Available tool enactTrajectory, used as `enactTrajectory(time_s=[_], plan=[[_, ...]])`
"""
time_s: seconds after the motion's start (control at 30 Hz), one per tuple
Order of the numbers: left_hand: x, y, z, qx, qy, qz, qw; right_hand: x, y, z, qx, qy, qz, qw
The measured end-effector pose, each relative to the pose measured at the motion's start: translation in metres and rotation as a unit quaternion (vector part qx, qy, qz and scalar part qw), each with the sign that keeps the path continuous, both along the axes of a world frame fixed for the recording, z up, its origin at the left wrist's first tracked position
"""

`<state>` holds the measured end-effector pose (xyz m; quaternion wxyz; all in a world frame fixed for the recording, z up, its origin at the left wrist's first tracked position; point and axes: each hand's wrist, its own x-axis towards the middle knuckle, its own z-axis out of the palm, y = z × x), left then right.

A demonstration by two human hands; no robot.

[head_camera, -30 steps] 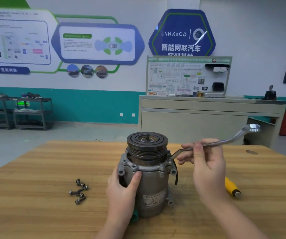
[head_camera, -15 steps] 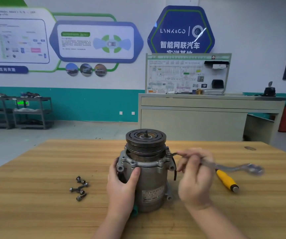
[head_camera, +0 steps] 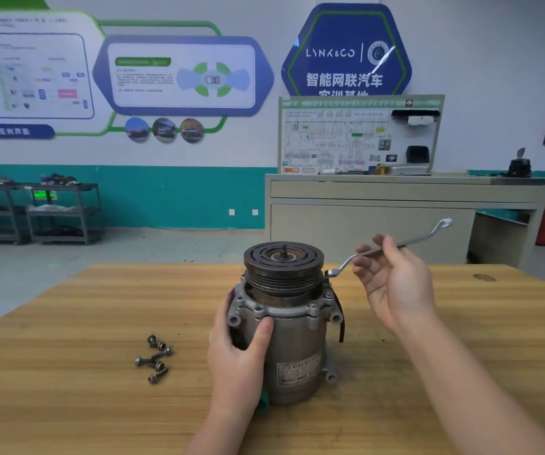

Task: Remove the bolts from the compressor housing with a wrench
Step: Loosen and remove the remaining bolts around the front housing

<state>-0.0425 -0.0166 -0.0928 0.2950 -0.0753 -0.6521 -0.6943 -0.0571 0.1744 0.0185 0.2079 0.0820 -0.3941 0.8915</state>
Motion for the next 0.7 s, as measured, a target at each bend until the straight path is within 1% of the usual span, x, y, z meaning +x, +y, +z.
enactTrajectory(time_s=[0.1, 0.3, 0.4, 0.43, 0.47, 0.5, 0.53, 0.57, 0.6, 0.63, 0.67, 0.7], plan=[[0.002, 0.001, 0.001, 0.006, 0.009, -0.004, 1.000, 0.015, -0.007, -0.008, 0.082, 0.050, -0.118, 0.988], [0.000, 0.000, -0.002, 0.018, 0.009, -0.013, 1.000, 0.031, -0.018, -0.022, 0.167, 0.106, -0.198, 0.960], [-0.001, 0.000, -0.002, 0.012, 0.004, -0.010, 1.000, 0.038, -0.024, -0.032, 0.228, 0.163, -0.247, 0.927], [-0.001, -0.001, -0.002, 0.012, 0.003, -0.008, 1.000, 0.041, -0.026, -0.034, 0.266, 0.189, -0.270, 0.906], [-0.001, -0.001, -0.001, 0.011, 0.004, -0.007, 1.000, 0.044, -0.028, -0.036, 0.322, 0.223, -0.299, 0.871], [-0.001, -0.001, 0.000, 0.012, 0.007, -0.005, 1.000, 0.046, -0.030, -0.038, 0.390, 0.260, -0.329, 0.820], [-0.001, -0.001, 0.001, 0.014, 0.011, -0.003, 1.000, 0.046, -0.031, -0.043, 0.453, 0.299, -0.356, 0.760], [-0.001, -0.001, 0.002, 0.016, 0.014, -0.001, 1.000, 0.045, -0.033, -0.049, 0.495, 0.331, -0.375, 0.710], [0.000, -0.001, 0.002, 0.017, 0.015, -0.002, 1.000, 0.045, -0.034, -0.053, 0.509, 0.347, -0.382, 0.689], [0.000, 0.000, 0.003, 0.018, 0.016, -0.006, 1.000, 0.045, -0.034, -0.058, 0.497, 0.348, -0.380, 0.698], [0.001, 0.001, 0.003, 0.020, 0.015, -0.009, 1.000, 0.045, -0.035, -0.061, 0.463, 0.334, -0.373, 0.732], [0.001, 0.001, 0.004, 0.021, 0.015, -0.011, 1.000, 0.046, -0.035, -0.061, 0.407, 0.310, -0.359, 0.781]])
